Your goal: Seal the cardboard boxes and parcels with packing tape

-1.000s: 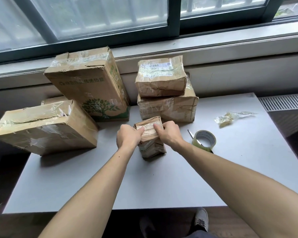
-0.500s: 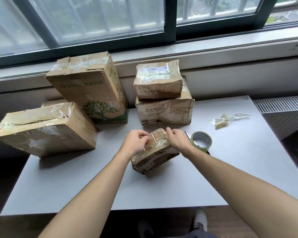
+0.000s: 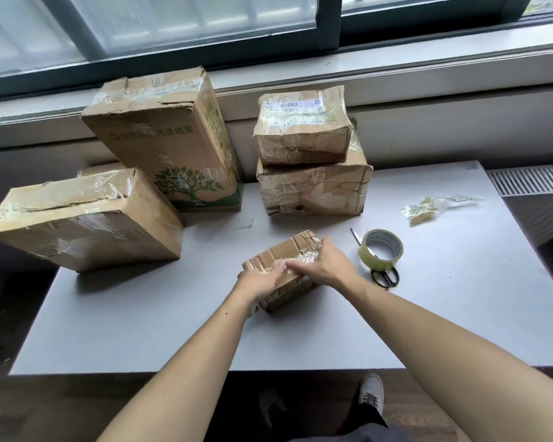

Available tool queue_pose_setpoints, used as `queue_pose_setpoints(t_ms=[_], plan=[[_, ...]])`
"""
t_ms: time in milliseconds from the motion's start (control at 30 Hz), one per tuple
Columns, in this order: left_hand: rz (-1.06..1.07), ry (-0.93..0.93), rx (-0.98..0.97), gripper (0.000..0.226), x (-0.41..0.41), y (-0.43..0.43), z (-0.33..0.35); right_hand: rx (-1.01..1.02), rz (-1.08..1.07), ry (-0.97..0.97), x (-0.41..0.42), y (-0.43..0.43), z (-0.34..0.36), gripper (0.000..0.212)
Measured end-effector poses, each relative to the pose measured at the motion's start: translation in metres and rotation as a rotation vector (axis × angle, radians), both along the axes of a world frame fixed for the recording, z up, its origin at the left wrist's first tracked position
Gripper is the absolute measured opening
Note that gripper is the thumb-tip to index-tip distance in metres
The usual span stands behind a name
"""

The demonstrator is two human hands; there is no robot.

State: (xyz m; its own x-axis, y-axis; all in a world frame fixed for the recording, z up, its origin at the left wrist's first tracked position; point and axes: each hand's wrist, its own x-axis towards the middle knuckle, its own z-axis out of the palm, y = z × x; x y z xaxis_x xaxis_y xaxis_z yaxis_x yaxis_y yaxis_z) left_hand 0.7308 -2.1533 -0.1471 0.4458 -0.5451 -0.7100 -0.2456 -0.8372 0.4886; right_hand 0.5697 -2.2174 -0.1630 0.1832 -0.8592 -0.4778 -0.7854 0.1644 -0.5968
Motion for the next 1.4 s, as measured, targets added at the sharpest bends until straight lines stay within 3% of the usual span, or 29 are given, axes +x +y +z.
queue_pose_setpoints(t_ms=[67, 200, 333, 533, 667, 767, 900, 1000, 1133, 1233, 1300, 1400], plan=[[0.071, -0.031, -0.055, 0.116, -0.006, 0.003, -0.012, -0.043, -0.047, 0.015, 0.007, 0.003, -0.004, 0.081], [0.128, -0.191, -0.083, 0.080, -0.014, 0.002, -0.018, -0.098, -0.132, 0.006, 0.011, 0.004, -0.010, 0.064], [0.126, -0.214, -0.100, 0.054, -0.011, 0.002, -0.016, -0.148, -0.150, -0.044, 0.000, 0.000, -0.017, 0.041], [0.119, -0.322, -0.128, 0.041, -0.001, -0.001, -0.002, -0.151, -0.128, -0.064, -0.005, 0.004, -0.015, 0.032], [0.105, -0.415, -0.256, 0.041, 0.014, -0.005, 0.018, -0.049, -0.092, -0.087, -0.001, 0.005, -0.010, 0.029], [0.166, -0.329, -0.416, 0.049, 0.015, -0.007, 0.022, 0.043, -0.163, -0.187, -0.003, 0.000, -0.009, 0.029], [0.330, -0.008, -0.578, 0.037, 0.016, -0.009, 0.010, 0.056, -0.271, -0.365, -0.019, -0.005, -0.003, 0.019], [0.412, 0.164, -0.542, 0.030, 0.018, -0.014, 0.006, 0.005, -0.270, -0.395, -0.023, -0.008, 0.000, 0.012], [0.321, 0.328, -0.481, 0.057, 0.023, -0.020, 0.015, -0.012, -0.329, -0.497, -0.023, -0.010, 0.010, 0.025], [0.282, 0.291, -0.526, 0.049, 0.025, -0.023, 0.020, -0.023, -0.303, -0.567, -0.025, -0.011, 0.022, 0.032], [0.267, 0.236, -0.576, 0.038, 0.024, -0.025, 0.023, 0.041, -0.216, -0.618, -0.024, -0.010, 0.028, 0.050], [0.257, 0.241, -0.634, 0.045, 0.023, -0.028, 0.023, 0.035, -0.155, -0.618, -0.023, -0.014, 0.020, 0.061]])
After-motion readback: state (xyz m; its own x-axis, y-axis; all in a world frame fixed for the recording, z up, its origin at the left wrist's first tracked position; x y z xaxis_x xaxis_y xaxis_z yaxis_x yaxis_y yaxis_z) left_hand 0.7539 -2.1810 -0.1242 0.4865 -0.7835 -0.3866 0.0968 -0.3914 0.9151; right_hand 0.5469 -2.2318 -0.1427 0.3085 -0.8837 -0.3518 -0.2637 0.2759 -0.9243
